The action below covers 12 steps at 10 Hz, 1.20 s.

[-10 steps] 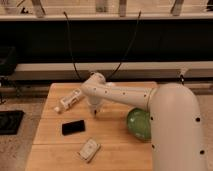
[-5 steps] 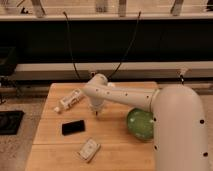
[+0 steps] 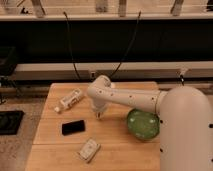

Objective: Drag the pepper across the table

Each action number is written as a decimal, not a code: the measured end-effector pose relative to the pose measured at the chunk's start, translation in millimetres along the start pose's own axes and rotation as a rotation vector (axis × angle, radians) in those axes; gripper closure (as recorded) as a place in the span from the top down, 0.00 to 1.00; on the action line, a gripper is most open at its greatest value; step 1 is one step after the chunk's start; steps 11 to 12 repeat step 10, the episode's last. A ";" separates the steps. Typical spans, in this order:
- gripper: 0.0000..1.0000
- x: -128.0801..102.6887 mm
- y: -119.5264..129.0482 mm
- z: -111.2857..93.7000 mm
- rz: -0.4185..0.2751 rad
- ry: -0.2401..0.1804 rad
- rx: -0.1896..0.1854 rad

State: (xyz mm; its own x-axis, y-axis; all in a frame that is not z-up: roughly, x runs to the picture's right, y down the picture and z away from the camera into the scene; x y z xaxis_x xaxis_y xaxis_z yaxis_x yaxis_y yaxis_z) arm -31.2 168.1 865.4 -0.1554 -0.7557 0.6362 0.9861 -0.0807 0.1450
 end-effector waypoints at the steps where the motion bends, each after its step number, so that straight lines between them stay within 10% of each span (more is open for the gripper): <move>1: 0.00 -0.7 -0.9 0.2 0.000 0.000 -0.001; 12: 0.00 -13.8 5.1 -5.9 -0.007 0.007 0.007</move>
